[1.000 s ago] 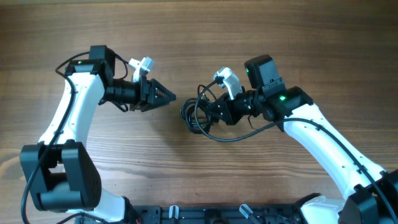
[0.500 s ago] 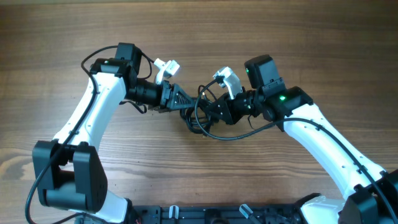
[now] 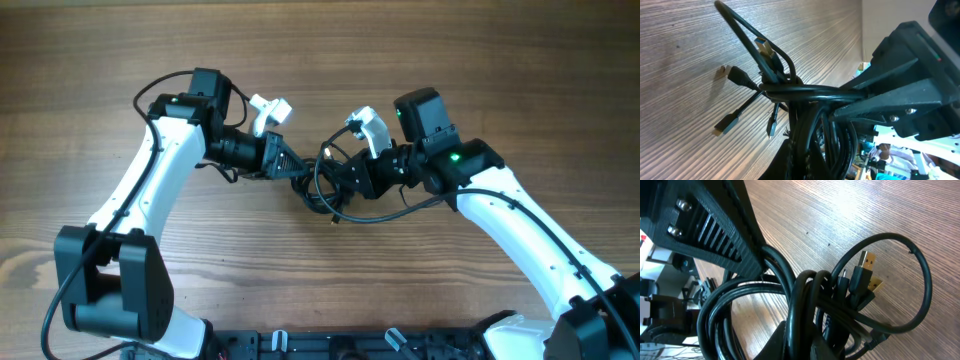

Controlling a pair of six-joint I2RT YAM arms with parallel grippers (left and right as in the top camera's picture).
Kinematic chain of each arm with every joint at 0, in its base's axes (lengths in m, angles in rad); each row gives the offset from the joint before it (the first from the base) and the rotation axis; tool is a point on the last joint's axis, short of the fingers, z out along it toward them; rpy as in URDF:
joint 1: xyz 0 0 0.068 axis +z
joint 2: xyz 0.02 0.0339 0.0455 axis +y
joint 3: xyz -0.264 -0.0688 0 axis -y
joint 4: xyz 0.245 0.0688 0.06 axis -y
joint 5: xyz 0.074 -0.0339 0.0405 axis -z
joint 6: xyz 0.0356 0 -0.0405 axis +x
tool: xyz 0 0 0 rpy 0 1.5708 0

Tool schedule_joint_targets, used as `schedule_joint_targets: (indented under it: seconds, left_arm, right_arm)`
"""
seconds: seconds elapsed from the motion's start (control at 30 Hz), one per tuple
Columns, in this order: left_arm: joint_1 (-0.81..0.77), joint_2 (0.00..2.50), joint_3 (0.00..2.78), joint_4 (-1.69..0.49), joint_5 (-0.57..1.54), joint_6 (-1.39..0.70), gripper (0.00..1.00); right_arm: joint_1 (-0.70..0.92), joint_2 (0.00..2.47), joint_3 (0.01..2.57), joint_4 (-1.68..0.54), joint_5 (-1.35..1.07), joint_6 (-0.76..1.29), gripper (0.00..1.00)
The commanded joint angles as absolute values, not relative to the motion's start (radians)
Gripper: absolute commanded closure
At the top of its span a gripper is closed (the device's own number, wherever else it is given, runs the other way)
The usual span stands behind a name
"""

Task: Untangle cables

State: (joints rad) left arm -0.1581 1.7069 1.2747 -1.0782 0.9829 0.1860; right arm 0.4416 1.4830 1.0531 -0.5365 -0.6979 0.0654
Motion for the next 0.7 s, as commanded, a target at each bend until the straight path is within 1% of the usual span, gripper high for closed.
schedule_joint_targets:
  seconds: [0.0,0.03,0.07,0.13,0.17,0.2,0.33,0.43,0.47,0.5,0.57,0.67]
  left_arm:
    - [-0.17,1.687,1.281,-1.04,0.886,0.101,0.96]
    - [-0.169,1.687,1.281,-1.009,0.807,-0.006,0.96]
    - [-0.169,1.687,1.281,-0.987,0.746,-0.102,0.96]
    - [-0.169,1.687,1.281,-0.955,0.668,-0.286,0.96]
    - [-0.169,1.687,1.281,-0.942,0.65,-0.383,0.96]
    - [-0.169,1.687,1.281,-0.931,0.644,-0.434,0.96]
    - [-0.169,1.687,1.281,-0.893,0.605,-0.548,0.96]
    - [-0.169,1.687,1.281,-0.892,0.547,-0.562,0.96]
    - [-0.169,1.687,1.281,-0.894,0.527,-0.562,0.96]
    - [-0.169,1.687,1.281,-0.894,0.522,-0.561,0.96]
    - [-0.169,1.687,1.281,-0.894,0.522,-0.562,0.96]
    - [-0.169,1.687,1.281,-0.898,0.519,-0.584,0.96]
  right_arm:
    - [0.443,1.487,1.063,-0.498,-0.731,0.11,0.61]
    - [0.443,1.484,1.078,-0.498,-0.73,0.13,0.52]
    - [0.443,1.481,1.092,-0.498,-0.73,0.153,0.48]
    - [0.443,1.472,1.122,-0.498,-0.717,0.236,0.45]
    - [0.443,1.467,1.133,-0.498,-0.691,0.342,0.45]
    - [0.443,1.466,1.134,-0.498,-0.684,0.4,0.45]
    - [0.443,1.466,1.134,-0.528,-0.656,0.594,0.46]
    - [0.443,1.466,1.134,-0.539,-0.558,0.603,0.45]
    - [0.443,1.466,1.134,-0.546,-0.499,0.603,0.44]
    - [0.443,1.466,1.134,-0.561,-0.418,0.603,0.4]
    - [0.445,1.466,1.134,-0.562,-0.422,0.58,0.39]
    - [0.45,1.466,1.134,-0.57,-0.52,0.591,0.39]
